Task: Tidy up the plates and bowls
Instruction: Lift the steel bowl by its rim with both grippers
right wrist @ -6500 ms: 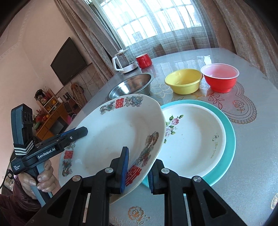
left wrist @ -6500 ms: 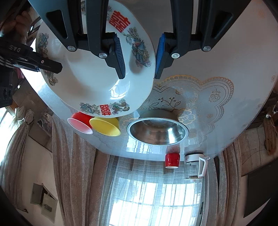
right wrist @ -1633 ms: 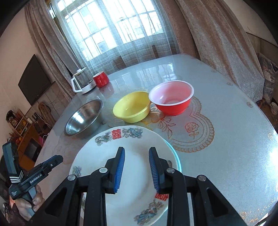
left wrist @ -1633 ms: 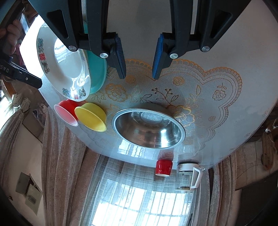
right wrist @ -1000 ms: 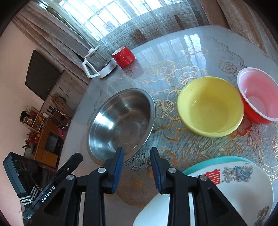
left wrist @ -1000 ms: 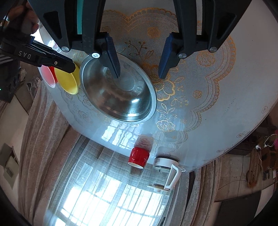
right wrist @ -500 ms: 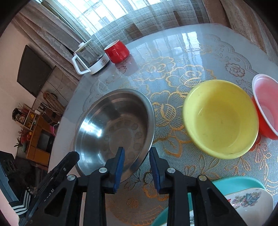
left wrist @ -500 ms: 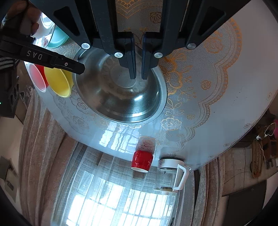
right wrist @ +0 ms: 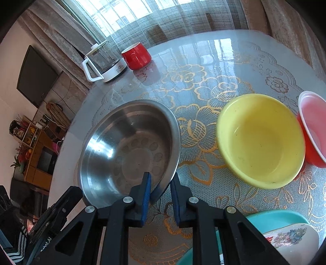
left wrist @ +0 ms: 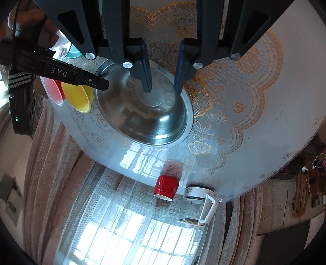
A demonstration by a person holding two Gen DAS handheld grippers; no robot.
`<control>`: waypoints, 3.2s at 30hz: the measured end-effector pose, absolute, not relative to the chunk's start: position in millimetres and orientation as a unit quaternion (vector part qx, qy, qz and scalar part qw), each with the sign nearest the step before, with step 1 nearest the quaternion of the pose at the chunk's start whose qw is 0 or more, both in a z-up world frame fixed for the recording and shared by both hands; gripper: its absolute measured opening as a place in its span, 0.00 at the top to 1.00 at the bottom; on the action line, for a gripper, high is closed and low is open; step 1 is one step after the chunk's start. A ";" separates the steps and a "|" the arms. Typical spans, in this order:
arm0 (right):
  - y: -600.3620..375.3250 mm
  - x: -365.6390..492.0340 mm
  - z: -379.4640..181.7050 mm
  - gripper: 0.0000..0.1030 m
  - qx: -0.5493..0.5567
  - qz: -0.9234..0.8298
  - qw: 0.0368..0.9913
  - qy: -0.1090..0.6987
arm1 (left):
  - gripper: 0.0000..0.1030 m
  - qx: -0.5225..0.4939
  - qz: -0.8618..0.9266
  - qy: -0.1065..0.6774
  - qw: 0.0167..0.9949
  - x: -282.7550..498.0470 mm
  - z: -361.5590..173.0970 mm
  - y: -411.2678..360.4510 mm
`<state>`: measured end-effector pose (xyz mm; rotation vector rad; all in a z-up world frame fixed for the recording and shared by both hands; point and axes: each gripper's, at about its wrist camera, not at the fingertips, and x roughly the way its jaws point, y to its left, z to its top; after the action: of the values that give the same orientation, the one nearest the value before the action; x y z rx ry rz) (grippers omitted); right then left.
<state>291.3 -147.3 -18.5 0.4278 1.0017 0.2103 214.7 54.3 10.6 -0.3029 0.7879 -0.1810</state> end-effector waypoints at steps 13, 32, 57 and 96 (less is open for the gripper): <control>-144.4 289.0 -17.5 0.81 0.191 0.102 0.852 0.477 | 0.88 -0.111 -0.095 0.386 0.911 220.9 5.4 47.3; -141.3 269.4 -14.5 0.81 0.178 0.113 0.851 0.480 | 0.84 -0.161 -0.098 0.399 0.897 201.7 -5.4 77.4; -103.1 225.4 -8.2 0.81 0.142 0.170 0.857 0.466 | 0.83 -0.150 -0.080 0.365 0.916 122.0 13.2 103.8; -80.3 162.9 -0.8 0.78 0.117 0.232 0.852 0.455 | 0.82 -0.176 -0.055 0.382 0.905 70.6 3.5 140.4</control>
<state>162.9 -80.3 -0.8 0.2462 0.9576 0.4889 70.6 140.4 3.5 -0.3642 0.7893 -0.1140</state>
